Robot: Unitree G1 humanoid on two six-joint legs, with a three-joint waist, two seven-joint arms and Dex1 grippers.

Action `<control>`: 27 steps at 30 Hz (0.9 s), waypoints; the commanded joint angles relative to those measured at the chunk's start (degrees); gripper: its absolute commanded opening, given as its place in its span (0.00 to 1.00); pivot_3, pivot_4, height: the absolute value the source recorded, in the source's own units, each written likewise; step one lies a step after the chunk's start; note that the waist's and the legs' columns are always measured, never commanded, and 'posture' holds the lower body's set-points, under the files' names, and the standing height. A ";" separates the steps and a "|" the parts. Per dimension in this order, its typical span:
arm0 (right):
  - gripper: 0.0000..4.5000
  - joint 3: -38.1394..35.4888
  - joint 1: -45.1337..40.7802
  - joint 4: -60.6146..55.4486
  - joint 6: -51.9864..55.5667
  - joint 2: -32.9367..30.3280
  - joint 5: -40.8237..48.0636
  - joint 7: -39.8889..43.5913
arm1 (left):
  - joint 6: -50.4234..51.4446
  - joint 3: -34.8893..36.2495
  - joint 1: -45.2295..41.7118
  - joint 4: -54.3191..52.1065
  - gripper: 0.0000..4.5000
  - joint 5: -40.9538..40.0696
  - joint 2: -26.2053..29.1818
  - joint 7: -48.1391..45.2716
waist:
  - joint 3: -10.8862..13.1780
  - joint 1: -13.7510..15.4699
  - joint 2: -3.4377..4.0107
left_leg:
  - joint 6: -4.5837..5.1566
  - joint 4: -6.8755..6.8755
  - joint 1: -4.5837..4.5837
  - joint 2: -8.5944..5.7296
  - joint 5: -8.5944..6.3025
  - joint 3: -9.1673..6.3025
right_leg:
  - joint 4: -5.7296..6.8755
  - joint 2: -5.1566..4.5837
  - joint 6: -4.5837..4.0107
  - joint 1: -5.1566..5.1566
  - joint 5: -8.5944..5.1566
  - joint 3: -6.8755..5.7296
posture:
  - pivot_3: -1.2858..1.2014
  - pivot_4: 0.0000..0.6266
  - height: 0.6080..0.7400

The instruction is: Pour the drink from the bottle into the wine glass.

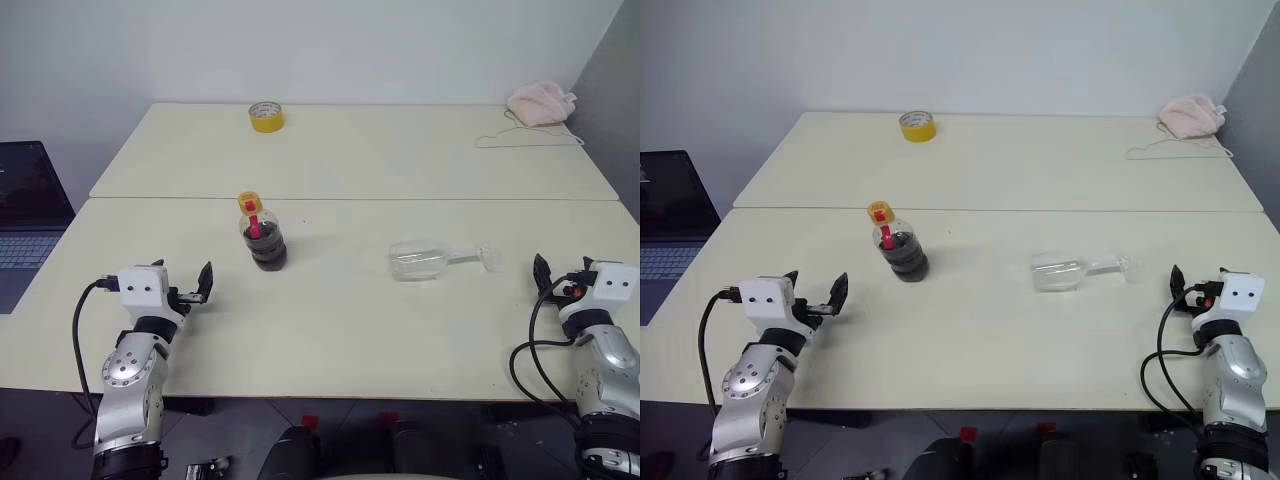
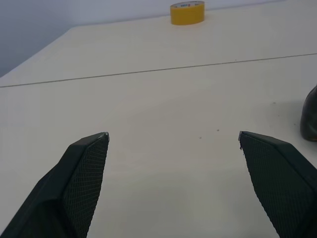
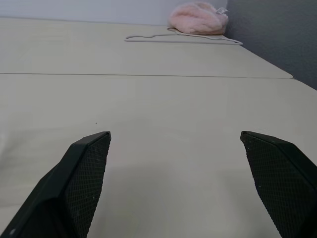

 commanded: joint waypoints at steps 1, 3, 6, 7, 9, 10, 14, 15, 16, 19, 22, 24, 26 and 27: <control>1.00 -1.47 -0.85 -0.49 -1.01 -0.99 0.65 0.44 | -1.19 1.22 -0.62 -1.53 0.99 -0.74 0.22 -0.18 | 0.00 0.00 0.00 | 0.00 0.00 0.00 0.00 0.00 0.00 | 0.00 0.00 0.00 0.00 0.00 -0.01 | 0.52 0.24 1.00; 1.00 -1.45 -0.82 -0.48 -1.04 -1.05 0.55 0.46 | -0.66 1.00 -0.56 -1.60 0.99 0.26 0.73 0.43 | 0.00 0.00 0.00 | 0.00 0.00 0.00 0.00 0.00 0.00 | 0.00 0.00 0.00 0.00 0.00 0.00 | 0.52 0.24 1.00; 1.00 -1.32 -0.72 -0.52 -1.18 -1.18 0.34 0.71 | 0.35 1.47 -0.38 -1.94 0.99 -0.81 0.51 0.36 | 0.00 0.00 0.00 | 0.00 0.00 0.00 0.00 0.00 0.00 | 0.00 0.00 0.00 0.00 0.00 0.00 | 0.52 0.24 1.00; 1.00 -1.26 -0.70 -0.52 -1.25 -1.23 0.30 0.91 | 0.29 1.52 -0.07 -2.20 0.99 -1.32 0.59 -0.31 | 0.00 0.00 0.00 | 0.00 0.00 0.00 0.00 0.00 0.00 | 0.00 0.00 0.00 0.00 0.00 0.00 | 0.52 0.24 1.00; 1.00 -1.03 -0.53 -0.68 -1.48 -1.31 0.13 1.36 | -0.75 1.72 0.89 -3.14 0.99 -2.22 0.72 -1.77 | 0.00 -0.01 0.00 | 0.00 0.00 0.00 0.00 0.00 0.01 | 0.00 0.00 0.00 0.00 0.00 0.00 | 0.52 0.24 1.00; 1.00 -0.93 -0.43 -0.79 -1.59 -1.32 0.03 1.54 | -0.72 1.84 1.25 -3.52 0.99 -2.77 0.83 -2.32 | 0.00 -0.01 0.00 | 0.00 0.00 0.00 0.00 0.00 0.01 | 0.00 0.00 0.00 0.00 0.00 0.00 | 0.52 0.24 1.00; 1.00 -0.81 -0.24 -0.98 -1.84 -1.29 -0.15 1.65 | 1.83 2.49 1.65 -4.60 0.99 -3.90 0.86 -1.55 | 0.00 0.01 0.00 | 0.00 -0.01 0.00 0.00 0.00 0.00 | -0.01 0.00 0.00 0.00 0.00 0.00 | 0.52 0.24 1.00; 1.00 -0.73 -0.14 -1.03 -1.84 -1.31 -0.25 1.65 | 2.20 2.42 1.76 -4.84 0.99 -3.54 1.02 -1.26 | 0.00 0.01 0.00 | 0.00 -0.01 0.00 0.00 0.00 -0.01 | -0.01 0.00 0.00 0.00 0.00 0.00 | 0.52 0.24 1.00; 1.00 -0.67 -0.06 -1.08 -1.85 -1.32 -0.32 1.66 | 2.42 2.34 1.83 -5.02 0.99 -3.22 1.14 -1.10 | 0.00 0.01 0.00 | 0.00 -0.01 0.00 0.01 0.00 0.00 | -0.01 0.00 0.00 0.00 0.00 0.00 | 0.52 0.24 1.00; 1.00 -0.36 0.40 -2.40 -1.18 -1.25 -0.35 1.65 | 4.56 1.85 2.20 -6.08 0.99 -3.90 1.62 -2.32 | 0.00 0.01 0.00 | 0.00 -0.02 0.00 0.00 0.00 0.01 | -0.01 0.00 0.00 0.00 0.00 0.00 | 0.52 0.24 1.00; 1.00 1.23 2.03 -5.61 -0.95 -1.79 -0.75 3.88 | 5.74 1.14 2.12 -7.09 0.99 -3.57 2.20 -3.11 | 0.00 0.02 0.00 | 0.00 -0.02 0.00 0.01 0.00 0.00 | -0.01 0.00 0.00 0.00 0.00 0.00 | 0.52 0.24 1.00; 1.00 1.53 3.05 -8.13 -0.57 -2.00 -0.33 4.90 | 5.89 0.74 2.03 -7.75 0.99 -4.16 2.47 -4.59 | 0.00 0.04 0.00 | 0.00 -0.04 0.00 0.01 0.00 -0.01 | -0.02 0.01 0.00 -0.01 0.00 -0.01 | 0.52 0.24 1.00; 1.00 1.14 3.67 -11.42 1.03 -2.66 0.16 4.80 | 5.77 0.75 2.08 -8.38 0.99 -4.71 2.39 -5.59 | 0.01 0.02 0.01 | 0.00 -0.04 0.00 0.01 0.00 0.01 | -0.02 0.00 0.00 0.00 0.00 0.01 | 0.52 0.24 1.00; 1.00 0.88 3.96 -13.23 1.55 -3.01 0.69 5.20 | 5.88 0.61 2.19 -8.78 0.99 -4.91 2.43 -6.13 | 0.01 0.03 0.02 | 0.00 -0.04 0.00 0.01 0.00 0.01 | -0.03 0.01 0.00 0.00 0.00 0.01 | 0.52 0.24 1.00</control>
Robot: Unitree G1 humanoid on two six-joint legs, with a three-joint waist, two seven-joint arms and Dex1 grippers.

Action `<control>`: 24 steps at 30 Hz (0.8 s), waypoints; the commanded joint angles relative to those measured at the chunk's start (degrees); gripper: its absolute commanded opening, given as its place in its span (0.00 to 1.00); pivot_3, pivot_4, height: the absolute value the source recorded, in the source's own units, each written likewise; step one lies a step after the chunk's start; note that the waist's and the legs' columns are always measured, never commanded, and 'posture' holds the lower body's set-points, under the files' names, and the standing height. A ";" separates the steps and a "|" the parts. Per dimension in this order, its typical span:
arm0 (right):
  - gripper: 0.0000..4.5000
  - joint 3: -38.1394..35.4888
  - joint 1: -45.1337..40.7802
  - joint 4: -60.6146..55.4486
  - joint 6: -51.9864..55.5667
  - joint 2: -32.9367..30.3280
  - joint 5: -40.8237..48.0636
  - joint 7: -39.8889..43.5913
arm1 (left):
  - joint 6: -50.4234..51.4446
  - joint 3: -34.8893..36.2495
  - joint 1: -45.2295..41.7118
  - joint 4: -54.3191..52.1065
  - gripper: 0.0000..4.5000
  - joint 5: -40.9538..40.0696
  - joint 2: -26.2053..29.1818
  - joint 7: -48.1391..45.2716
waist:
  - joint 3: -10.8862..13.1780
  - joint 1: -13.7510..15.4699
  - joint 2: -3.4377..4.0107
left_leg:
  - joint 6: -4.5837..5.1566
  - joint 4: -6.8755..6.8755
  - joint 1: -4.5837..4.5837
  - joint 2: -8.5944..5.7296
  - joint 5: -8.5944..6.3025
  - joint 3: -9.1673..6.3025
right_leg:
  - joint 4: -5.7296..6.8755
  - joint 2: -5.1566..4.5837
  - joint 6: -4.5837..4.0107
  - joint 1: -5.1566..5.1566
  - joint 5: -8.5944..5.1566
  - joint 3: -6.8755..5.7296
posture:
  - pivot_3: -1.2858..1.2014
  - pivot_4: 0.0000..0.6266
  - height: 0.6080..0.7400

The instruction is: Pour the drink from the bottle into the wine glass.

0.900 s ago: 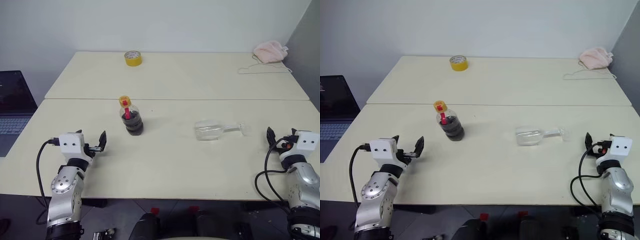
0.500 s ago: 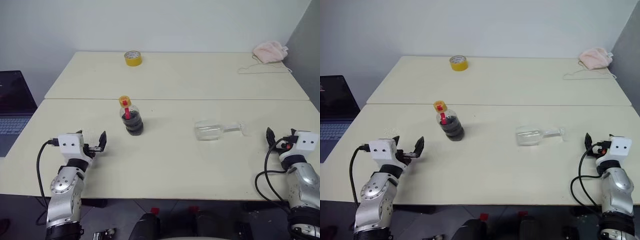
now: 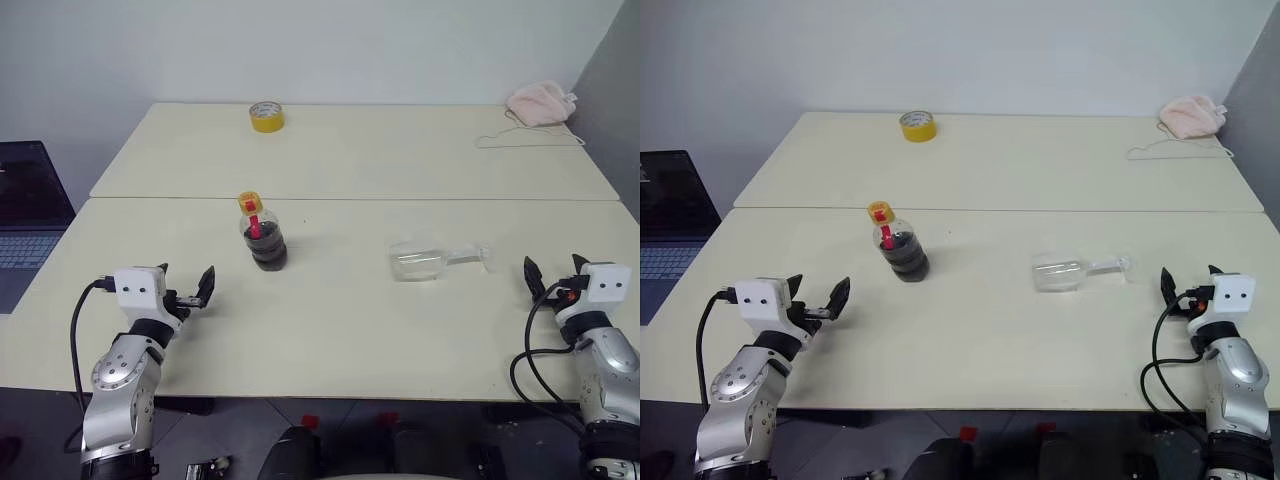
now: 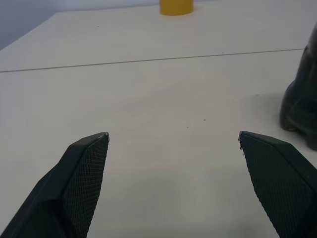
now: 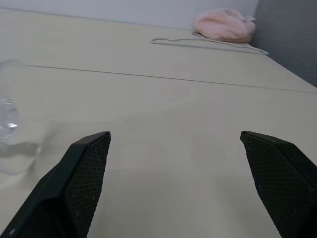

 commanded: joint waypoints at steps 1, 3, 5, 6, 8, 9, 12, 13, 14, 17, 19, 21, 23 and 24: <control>1.00 -1.57 0.76 -8.25 1.44 -2.27 1.92 1.50 | -0.50 0.11 0.15 -3.64 0.99 -1.82 0.85 -2.62 | 0.01 0.02 0.02 | 0.00 0.00 0.00 0.00 0.00 -0.01 | 0.00 0.00 0.00 0.00 0.00 0.00 | 0.52 0.24 1.00; 1.00 -1.70 1.50 -11.91 2.63 -2.89 3.15 2.69 | -1.06 -0.34 0.60 -4.40 0.99 -2.00 1.20 -4.47 | 0.02 0.01 0.01 | 0.00 -0.01 0.00 0.02 0.00 -0.01 | 0.00 0.01 0.00 0.00 0.00 -0.01 | 0.52 0.24 1.00; 1.00 -1.10 2.54 -17.27 6.12 -3.59 6.18 4.75 | -0.48 -0.96 0.94 -5.37 0.99 -1.71 1.38 -5.11 | 0.02 0.01 0.01 | 0.00 -0.02 0.00 0.03 0.00 -0.01 | -0.01 0.01 0.00 0.00 0.00 -0.01 | 0.52 0.24 1.00; 1.00 -0.87 2.91 -19.15 7.50 -3.80 7.22 5.46 | -0.20 -1.18 1.01 -5.67 0.99 -1.60 1.45 -5.34 | 0.02 0.03 0.01 | 0.00 -0.02 0.00 0.03 0.00 -0.02 | -0.02 0.01 0.00 0.00 0.00 -0.02 | 0.52 0.24 1.00; 1.00 0.17 3.81 -23.37 10.44 -4.31 9.26 7.12 | -0.69 -1.94 0.90 -6.13 0.99 -0.66 1.68 -5.65 | 0.04 0.08 -0.01 | 0.00 -0.03 0.00 0.03 0.00 -0.06 | -0.04 0.01 0.00 0.03 0.00 -0.04 | 0.52 0.24 1.00; 1.00 1.66 4.58 -27.04 12.71 -5.12 10.83 8.92 | -0.68 -2.57 0.56 -6.63 0.99 -0.92 1.64 -6.29 | 0.05 0.11 0.01 | 0.00 -0.03 -0.01 0.02 0.00 -0.05 | -0.05 0.01 0.00 0.03 0.00 -0.04 | 0.52 0.24 1.00; 1.00 4.82 6.70 -34.91 18.96 -7.81 15.16 13.65 | 0.73 -3.65 -0.47 -7.08 0.99 -2.11 1.62 -7.42 | 0.06 0.11 0.01 | 0.00 -0.03 -0.02 0.03 0.00 -0.06 | -0.06 0.01 0.00 0.02 0.00 -0.05 | 0.52 0.24 1.00; 1.00 5.38 7.23 -37.00 21.33 -8.68 17.21 14.74 | 0.73 -3.70 -0.73 -6.92 0.99 -2.69 1.39 -7.81 | 0.07 0.11 0.00 | 0.01 -0.04 -0.02 0.04 0.00 -0.06 | -0.06 0.02 0.00 0.02 0.00 -0.05 | 0.52 0.24 1.00; 1.00 5.63 7.54 -38.45 23.11 -9.23 18.64 15.37 | 0.70 -3.69 -0.89 -6.82 0.99 -3.11 1.21 -8.12 | 0.07 0.15 -0.01 | 0.01 -0.03 -0.02 0.05 0.00 -0.07 | -0.07 0.03 0.00 0.03 0.00 -0.06 | 0.52 0.24 1.00; 1.00 7.13 7.51 -42.96 28.45 -11.20 22.71 17.18 | 0.74 -3.86 -1.33 -6.74 0.99 -4.11 0.81 -8.93 | 0.10 0.17 -0.06 | 0.01 -0.03 -0.03 0.04 -0.01 -0.11 | -0.15 0.03 0.00 0.06 0.00 -0.10 | 0.52 0.24 1.00; 1.00 7.90 7.11 -44.42 30.47 -11.83 23.88 17.83 | 0.54 -4.27 -1.42 -6.73 0.99 -3.93 0.77 -9.17 | 0.14 0.17 -0.12 | 0.02 -0.03 -0.04 0.04 -0.01 -0.11 | -0.17 0.03 0.00 0.06 0.00 -0.10 | 0.52 0.24 1.00; 1.00 9.84 5.91 -45.26 31.77 -12.38 23.46 18.49 | 0.96 -4.90 -2.10 -6.24 0.99 -4.13 0.54 -9.28 | 0.19 0.18 -0.20 | 0.01 -0.03 -0.04 0.04 -0.01 -0.13 | -0.17 0.03 0.00 0.06 0.00 -0.14 | 0.52 0.24 1.00; 1.00 12.74 3.83 -45.60 32.56 -12.84 22.05 19.32 | 0.80 -5.86 -3.36 -5.18 0.99 -3.81 -0.01 -9.26 | 0.21 0.18 -0.24 | 0.02 -0.03 -0.04 0.04 -0.01 -0.13 | -0.18 0.03 0.00 0.06 0.00 -0.14 | 0.52 0.24 1.00; 1.00 13.54 2.81 -45.47 32.76 -12.68 21.86 19.42 | 0.22 -6.60 -4.00 -4.39 0.99 -2.80 0.08 -9.41 | 0.22 0.24 -0.26 | 0.02 -0.02 -0.04 0.04 -0.01 -0.13 | -0.18 0.04 0.00 0.06 0.00 -0.15 | 0.52 0.24 1.00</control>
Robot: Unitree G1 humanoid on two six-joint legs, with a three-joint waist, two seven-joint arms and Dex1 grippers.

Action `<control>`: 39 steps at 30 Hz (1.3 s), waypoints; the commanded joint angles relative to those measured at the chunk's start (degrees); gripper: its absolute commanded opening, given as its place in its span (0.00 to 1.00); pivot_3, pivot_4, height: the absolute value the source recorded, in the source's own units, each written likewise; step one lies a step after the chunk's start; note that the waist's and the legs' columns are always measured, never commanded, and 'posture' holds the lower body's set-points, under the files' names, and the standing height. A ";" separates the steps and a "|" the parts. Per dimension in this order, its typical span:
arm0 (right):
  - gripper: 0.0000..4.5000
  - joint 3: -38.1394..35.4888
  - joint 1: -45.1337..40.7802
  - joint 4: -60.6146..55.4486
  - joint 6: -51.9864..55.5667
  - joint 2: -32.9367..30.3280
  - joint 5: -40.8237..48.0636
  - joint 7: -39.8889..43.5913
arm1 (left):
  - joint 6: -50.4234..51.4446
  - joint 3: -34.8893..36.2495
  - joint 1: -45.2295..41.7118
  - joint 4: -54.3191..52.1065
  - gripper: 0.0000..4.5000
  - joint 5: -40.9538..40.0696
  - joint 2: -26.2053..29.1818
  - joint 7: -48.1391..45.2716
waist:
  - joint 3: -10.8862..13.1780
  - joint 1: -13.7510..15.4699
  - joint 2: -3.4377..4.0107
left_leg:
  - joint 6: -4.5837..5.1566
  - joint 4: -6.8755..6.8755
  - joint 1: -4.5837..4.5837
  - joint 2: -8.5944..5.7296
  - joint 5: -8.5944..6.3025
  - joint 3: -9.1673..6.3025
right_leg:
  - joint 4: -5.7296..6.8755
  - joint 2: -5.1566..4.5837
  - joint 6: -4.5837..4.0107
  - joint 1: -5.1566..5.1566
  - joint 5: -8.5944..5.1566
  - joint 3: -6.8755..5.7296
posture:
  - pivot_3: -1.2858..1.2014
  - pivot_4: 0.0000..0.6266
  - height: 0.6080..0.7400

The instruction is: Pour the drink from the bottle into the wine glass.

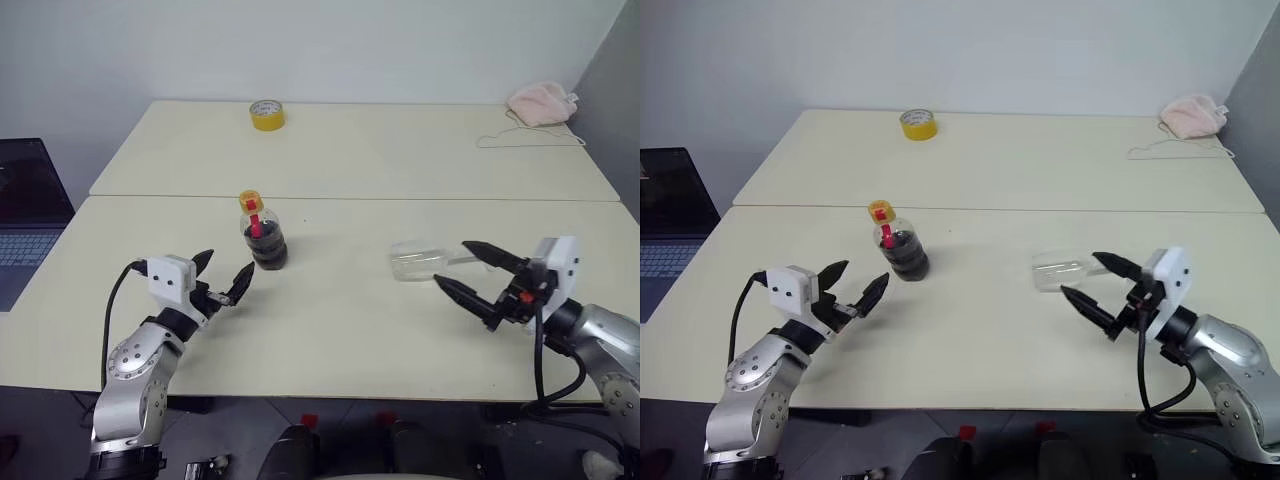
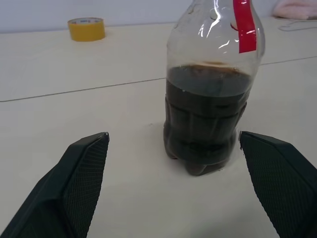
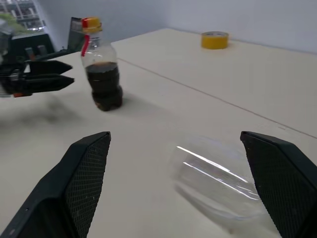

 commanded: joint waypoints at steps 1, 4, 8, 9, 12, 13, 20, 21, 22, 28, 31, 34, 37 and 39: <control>1.00 2.29 -3.59 -2.10 0.95 -0.06 -0.46 0.68 | -1.39 -1.74 -2.48 0.52 0.99 1.05 -0.25 -0.38 | 0.02 0.07 -0.04 | 0.00 0.00 0.00 0.00 0.00 -0.02 | 0.00 0.00 0.00 0.00 0.00 -0.02 | 0.52 0.24 1.00; 1.00 3.99 -5.91 -1.25 0.69 0.46 -1.44 1.03 | -1.65 -2.48 -4.28 2.11 0.99 1.30 -0.81 -0.45 | 0.03 0.09 -0.05 | -0.01 -0.01 -0.01 0.00 0.00 -0.01 | 0.00 0.01 0.00 -0.01 0.00 -0.02 | 0.52 0.24 1.00; 1.00 5.48 -8.40 -0.95 0.85 1.67 -2.10 0.90 | -0.85 -3.04 -5.83 3.04 0.99 1.36 -2.01 0.37 | 0.05 0.09 -0.08 | -0.02 -0.01 -0.04 -0.01 0.01 -0.02 | -0.05 0.00 0.00 -0.02 0.00 -0.03 | 0.52 0.24 1.00; 1.00 5.65 -8.76 -0.88 0.92 1.83 -2.28 0.91 | -0.79 -3.16 -6.04 3.24 0.99 1.59 -2.11 0.49 | 0.05 0.09 -0.09 | -0.02 -0.01 -0.04 -0.01 0.01 -0.02 | -0.05 0.00 0.00 -0.02 0.00 -0.03 | 0.52 0.24 1.00; 1.00 6.07 -10.04 -0.66 1.10 2.21 -2.46 0.82 | -0.20 -3.73 -7.28 3.88 0.99 2.65 -2.61 1.92 | 0.05 0.13 -0.09 | -0.02 0.00 -0.04 0.00 0.01 -0.02 | -0.05 0.00 0.00 -0.02 0.00 -0.04 | 0.52 0.24 1.00; 1.00 6.26 -10.60 -0.70 1.29 2.32 -2.42 0.73 | 0.14 -3.88 -7.95 4.22 0.99 3.00 -2.87 2.65 | 0.05 0.15 -0.09 | -0.02 0.00 -0.04 -0.01 0.01 -0.04 | -0.05 0.00 0.01 -0.02 0.00 -0.05 | 0.52 0.24 1.00; 1.00 6.80 -13.10 -2.43 4.80 2.02 0.37 1.76 | -1.46 -6.26 -11.45 7.52 0.99 4.89 -2.96 1.49 | 0.05 0.12 -0.10 | -0.03 -0.01 -0.04 -0.01 0.01 -0.03 | -0.05 0.00 0.01 -0.02 0.00 -0.06 | 0.52 0.24 1.00; 1.00 6.65 -13.39 -2.86 5.84 1.65 1.34 2.20 | -2.19 -6.72 -11.93 8.12 0.99 5.65 -2.77 1.33 | 0.06 0.11 -0.10 | -0.03 -0.01 -0.04 -0.01 0.01 -0.03 | -0.04 0.00 0.01 -0.02 0.00 -0.05 | 0.52 0.24 1.00; 1.00 6.52 -13.76 -3.21 6.75 1.07 2.08 2.80 | -2.54 -6.96 -12.41 8.76 0.99 5.71 -2.90 0.98 | 0.06 0.11 -0.10 | -0.03 -0.01 -0.04 -0.01 0.01 -0.02 | -0.05 0.00 0.00 -0.03 0.01 -0.05 | 0.52 0.24 1.00; 1.00 5.85 -15.29 -2.95 8.44 0.39 2.99 3.67 | -3.46 -6.99 -14.11 12.50 0.99 6.01 -4.20 1.48 | 0.06 0.13 -0.11 | -0.03 0.00 -0.04 -0.01 0.01 -0.04 | -0.05 0.00 0.01 -0.02 0.00 -0.06 | 0.52 0.24 1.00; 1.00 5.88 -15.73 -2.52 8.44 0.66 2.74 3.65 | -3.91 -6.61 -15.18 14.48 0.99 5.85 -4.97 1.96 | 0.07 0.13 -0.13 | -0.03 0.00 -0.05 -0.02 0.01 -0.03 | -0.05 -0.01 0.01 -0.03 0.01 -0.06 | 0.52 0.24 1.00; 1.00 5.93 -15.95 -2.36 8.32 0.83 2.46 3.59 | -4.54 -6.45 -16.34 16.18 0.99 5.83 -5.38 2.06 | 0.07 0.13 -0.13 | -0.03 0.00 -0.05 -0.02 0.01 -0.04 | -0.04 -0.01 0.01 -0.03 0.01 -0.07 | 0.52 0.24 1.00; 1.00 6.02 -16.23 -2.10 8.15 1.09 2.18 3.46 | -5.23 -6.69 -17.31 17.88 0.99 6.01 -5.63 2.01 | 0.08 0.13 -0.14 | -0.03 0.01 -0.05 -0.02 0.02 -0.04 | -0.04 -0.01 0.01 -0.03 0.01 -0.07 | 0.52 0.24 1.00; 1.00 6.14 -16.42 -1.94 8.03 1.24 1.96 3.44 | -5.66 -6.86 -17.84 18.65 0.99 5.58 -5.80 1.26 | 0.08 0.13 -0.14 | -0.03 0.01 -0.05 -0.02 0.02 -0.03 | -0.04 -0.01 0.01 -0.03 0.01 -0.07 | 0.52 0.24 1.00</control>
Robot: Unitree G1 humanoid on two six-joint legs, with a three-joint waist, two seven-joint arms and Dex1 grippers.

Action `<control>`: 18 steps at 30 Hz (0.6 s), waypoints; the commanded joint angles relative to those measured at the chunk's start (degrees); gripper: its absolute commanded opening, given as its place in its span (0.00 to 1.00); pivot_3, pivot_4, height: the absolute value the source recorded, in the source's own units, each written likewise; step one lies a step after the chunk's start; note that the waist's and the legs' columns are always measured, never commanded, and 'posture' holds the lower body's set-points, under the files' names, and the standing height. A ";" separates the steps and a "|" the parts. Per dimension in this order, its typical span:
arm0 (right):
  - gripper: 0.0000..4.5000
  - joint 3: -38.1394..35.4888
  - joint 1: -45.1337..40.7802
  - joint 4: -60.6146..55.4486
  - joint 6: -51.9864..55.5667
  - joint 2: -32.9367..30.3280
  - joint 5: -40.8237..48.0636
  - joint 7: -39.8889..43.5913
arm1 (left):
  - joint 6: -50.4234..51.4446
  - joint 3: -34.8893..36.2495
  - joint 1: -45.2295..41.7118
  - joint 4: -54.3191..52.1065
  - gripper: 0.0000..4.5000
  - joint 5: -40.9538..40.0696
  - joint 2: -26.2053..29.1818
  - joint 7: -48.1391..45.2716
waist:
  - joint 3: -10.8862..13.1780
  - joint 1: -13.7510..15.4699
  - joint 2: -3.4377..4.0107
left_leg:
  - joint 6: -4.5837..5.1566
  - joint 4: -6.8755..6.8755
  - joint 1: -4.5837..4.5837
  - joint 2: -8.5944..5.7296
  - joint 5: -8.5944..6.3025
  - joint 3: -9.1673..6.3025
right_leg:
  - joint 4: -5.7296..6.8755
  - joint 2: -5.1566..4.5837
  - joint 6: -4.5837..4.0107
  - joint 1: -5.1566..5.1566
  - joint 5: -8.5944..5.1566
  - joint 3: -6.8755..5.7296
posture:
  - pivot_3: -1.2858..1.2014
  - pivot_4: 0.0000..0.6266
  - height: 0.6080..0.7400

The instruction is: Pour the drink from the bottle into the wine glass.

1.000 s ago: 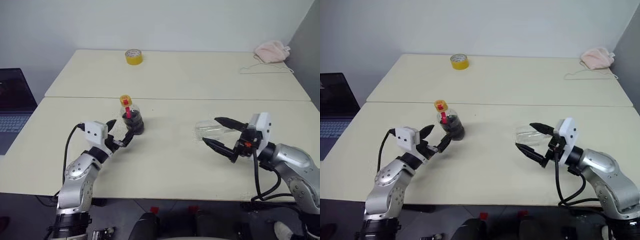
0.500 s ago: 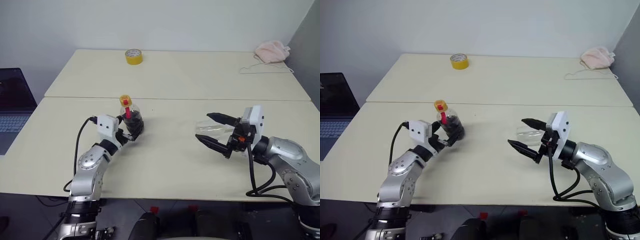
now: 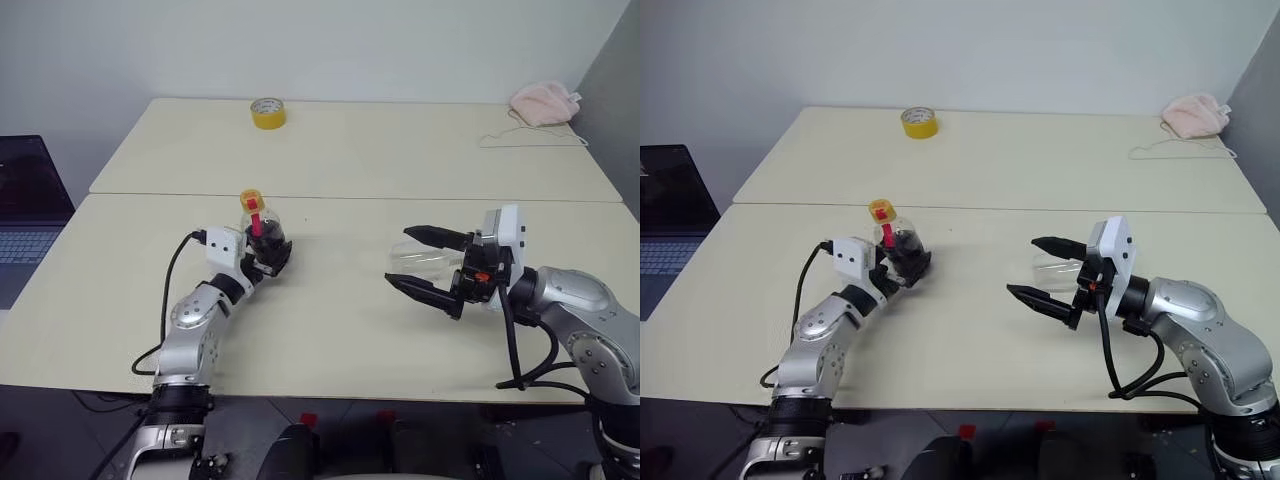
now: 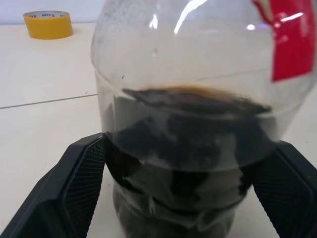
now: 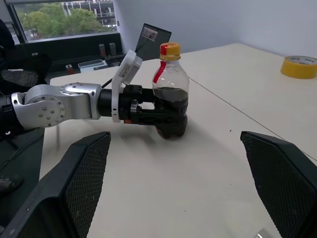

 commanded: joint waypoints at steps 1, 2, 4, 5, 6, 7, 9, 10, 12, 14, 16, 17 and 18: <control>1.00 -0.88 -1.34 -0.43 -0.86 0.26 -0.28 0.08 | -1.95 0.45 -1.36 0.29 0.99 -0.66 -0.42 -1.15 | 0.00 -0.01 0.00 | 0.00 0.00 0.00 0.00 0.00 0.00 | 0.00 0.00 0.00 0.00 0.00 0.00 | 0.52 0.24 1.00; 1.00 -0.83 -1.40 -0.39 -0.88 0.30 -0.35 0.10 | -2.10 0.50 -1.49 0.47 0.99 -0.78 -0.49 -1.37 | 0.00 0.00 0.00 | 0.00 0.00 0.00 0.00 0.00 0.00 | 0.00 0.00 0.00 0.00 0.00 0.00 | 0.52 0.24 1.00; 1.00 -0.82 -1.48 -0.33 -0.90 0.37 -0.41 0.12 | -2.20 0.60 -1.67 0.66 0.99 -0.84 -0.61 -1.68 | 0.00 0.00 -0.01 | 0.00 0.00 0.00 0.00 0.00 -0.01 | 0.00 0.00 0.00 0.00 0.00 -0.01 | 0.52 0.24 1.00; 1.00 -0.91 -1.67 -0.08 -0.88 0.63 -0.30 -0.03 | -2.27 0.70 -1.95 0.87 0.95 -1.01 -0.69 -1.94 | 0.00 0.00 -0.01 | 0.00 0.00 0.00 0.00 0.00 -0.01 | 0.00 0.00 0.00 0.00 0.00 -0.01 | 0.52 0.24 1.00; 1.00 -0.99 -1.81 0.10 -0.86 0.84 -0.24 -0.12 | -2.35 0.77 -2.16 1.05 0.90 -1.14 -0.73 -2.12 | 0.00 0.00 -0.01 | 0.00 0.00 0.00 0.00 0.00 0.00 | 0.00 0.00 0.00 0.00 0.00 0.00 | 0.52 0.24 1.00; 1.00 -1.05 -1.91 0.22 -0.83 0.99 -0.22 -0.17 | -2.43 0.81 -2.30 1.19 0.86 -1.23 -0.75 -2.24 | 0.00 -0.01 -0.01 | 0.00 0.00 0.00 0.00 0.00 0.00 | 0.00 0.00 0.00 0.00 0.00 0.00 | 0.52 0.24 1.00; 1.00 -1.00 -1.98 0.36 -1.04 1.13 -0.57 -0.07 | -2.19 1.05 -2.39 1.07 0.72 -1.96 -0.89 -2.79 | 0.01 -0.01 -0.01 | 0.00 0.00 0.00 0.00 0.00 -0.01 | 0.01 0.00 0.00 0.00 0.00 0.00 | 0.52 0.24 1.00; 1.00 -0.99 -2.02 0.42 -1.12 1.22 -0.71 -0.08 | -1.87 1.14 -2.35 0.83 0.66 -2.29 -0.87 -3.09 | 0.01 0.00 -0.02 | 0.00 0.00 0.00 0.00 0.00 -0.01 | 0.01 0.00 0.00 0.00 0.00 -0.01 | 0.52 0.24 1.00; 1.00 -1.00 -2.20 0.50 -1.38 1.52 -1.03 -0.31 | -1.21 1.12 -2.04 -0.10 0.55 -2.52 -0.56 -3.58 | 0.03 0.00 -0.04 | -0.01 0.01 -0.01 -0.01 0.00 -0.01 | 0.00 -0.01 0.00 0.00 0.00 0.00 | 0.52 0.24 1.00; 1.00 -0.95 -2.56 0.48 -1.38 1.81 -1.38 -0.62 | -0.39 0.55 -1.71 -1.66 0.49 -2.34 0.12 -4.21 | 0.03 -0.01 -0.05 | 0.00 0.01 -0.01 -0.01 0.00 -0.01 | 0.00 -0.01 0.00 -0.01 0.00 0.00 | 0.52 0.24 1.00; 1.00 -0.88 -3.60 0.11 -0.78 2.26 -1.34 -1.34 | 1.15 -0.57 -1.64 -4.25 0.46 -2.16 0.95 -5.26 | 0.03 -0.04 -0.05 | 0.00 0.00 -0.01 0.00 0.00 -0.01 | 0.01 -0.01 0.00 -0.02 0.00 0.00 | 0.52 0.24 1.00; 1.00 -0.74 -4.46 -0.13 -0.18 2.60 -1.23 -2.02 | 2.43 -1.14 -1.70 -5.81 0.44 -2.46 1.25 -5.86 | 0.04 -0.06 -0.07 | 0.00 0.00 -0.01 0.00 0.00 -0.01 | 0.01 -0.01 0.00 -0.02 0.00 0.00 | 0.52 0.24 1.00; 1.00 -0.51 -5.20 -0.32 0.27 2.88 -1.32 -2.66 | 3.50 -1.76 -1.74 -7.11 0.43 -2.71 1.58 -6.55 | 0.05 -0.06 -0.08 | -0.01 0.00 -0.01 0.00 0.00 -0.01 | 0.03 -0.01 0.00 -0.04 0.00 0.00 | 0.52 0.24 1.00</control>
